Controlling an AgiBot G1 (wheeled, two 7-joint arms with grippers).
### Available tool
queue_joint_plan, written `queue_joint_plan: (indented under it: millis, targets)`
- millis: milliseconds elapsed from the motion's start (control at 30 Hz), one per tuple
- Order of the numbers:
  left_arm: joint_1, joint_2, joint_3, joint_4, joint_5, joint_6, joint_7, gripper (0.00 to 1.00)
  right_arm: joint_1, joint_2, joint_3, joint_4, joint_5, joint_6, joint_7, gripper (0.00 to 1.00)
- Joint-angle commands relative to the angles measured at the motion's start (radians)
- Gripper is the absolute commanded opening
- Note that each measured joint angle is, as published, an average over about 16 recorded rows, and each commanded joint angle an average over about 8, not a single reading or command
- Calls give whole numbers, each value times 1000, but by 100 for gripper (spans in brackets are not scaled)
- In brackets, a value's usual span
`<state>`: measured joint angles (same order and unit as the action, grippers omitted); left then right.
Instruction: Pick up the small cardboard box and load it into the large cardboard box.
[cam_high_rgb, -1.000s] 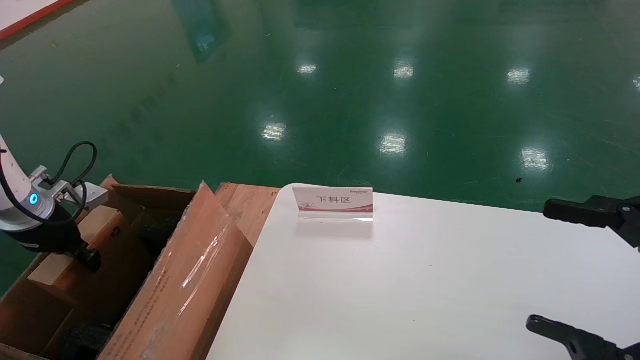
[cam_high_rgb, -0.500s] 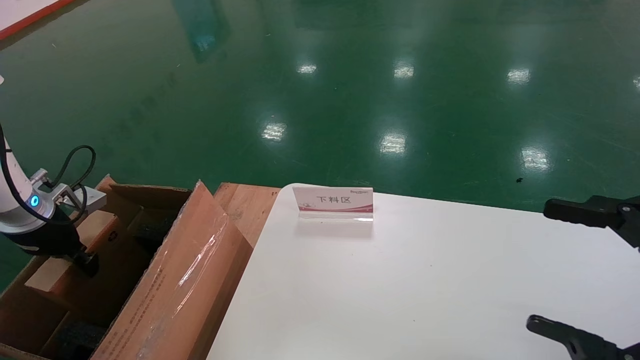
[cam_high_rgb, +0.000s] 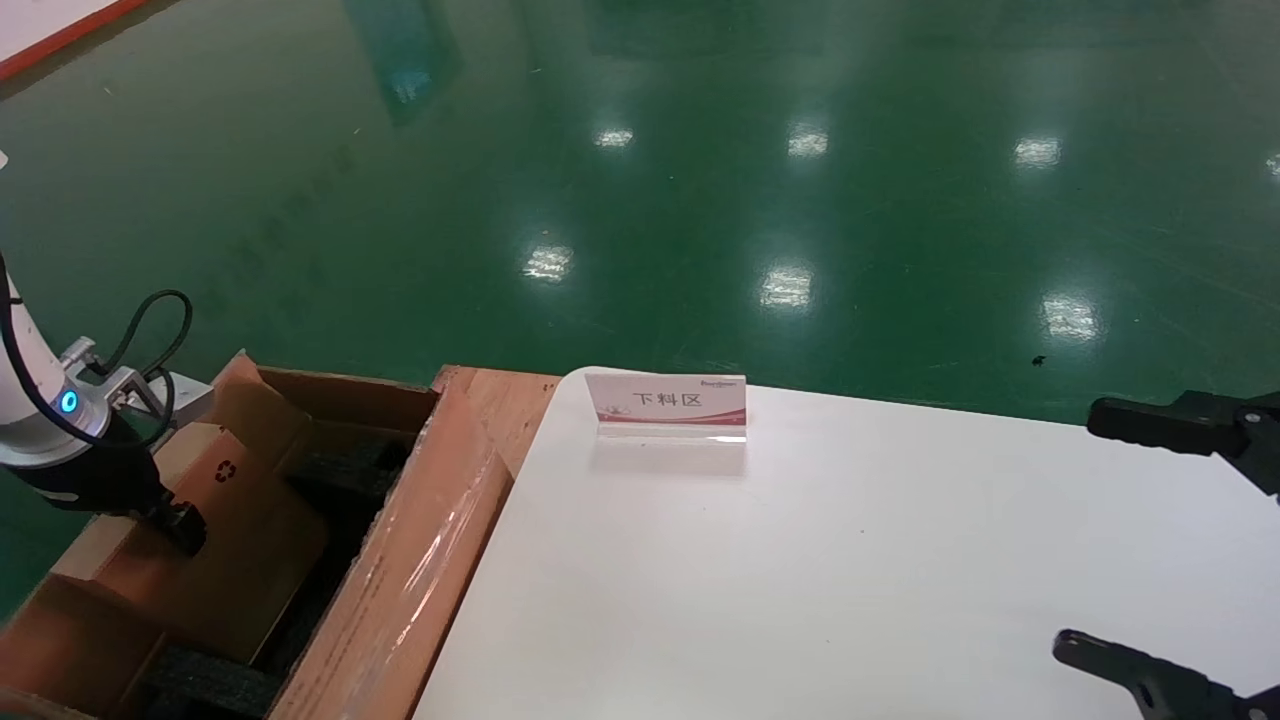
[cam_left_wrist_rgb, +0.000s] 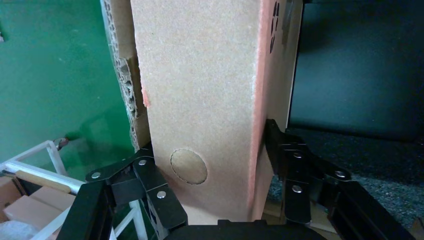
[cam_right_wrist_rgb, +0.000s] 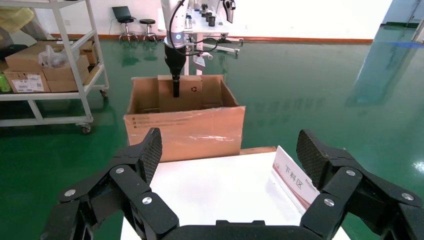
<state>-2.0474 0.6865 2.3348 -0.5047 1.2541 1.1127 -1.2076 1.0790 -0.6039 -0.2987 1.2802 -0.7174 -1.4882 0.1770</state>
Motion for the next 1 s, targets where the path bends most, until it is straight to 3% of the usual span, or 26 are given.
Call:
queue_joint_plan:
  millis: [33, 500, 1000]
  targets:
    - [-1, 0, 0, -1, 1, 0, 0, 100, 0, 0, 0, 0, 0, 0, 0, 100]
    - [-58, -35, -14, -79, 5, -38, 30, 100, 0, 0, 0, 0, 0, 0, 0, 100]
    - [-407, -360, -94, -634, 84, -133, 157, 100, 1, 0, -1, -1, 1, 0, -1, 100]
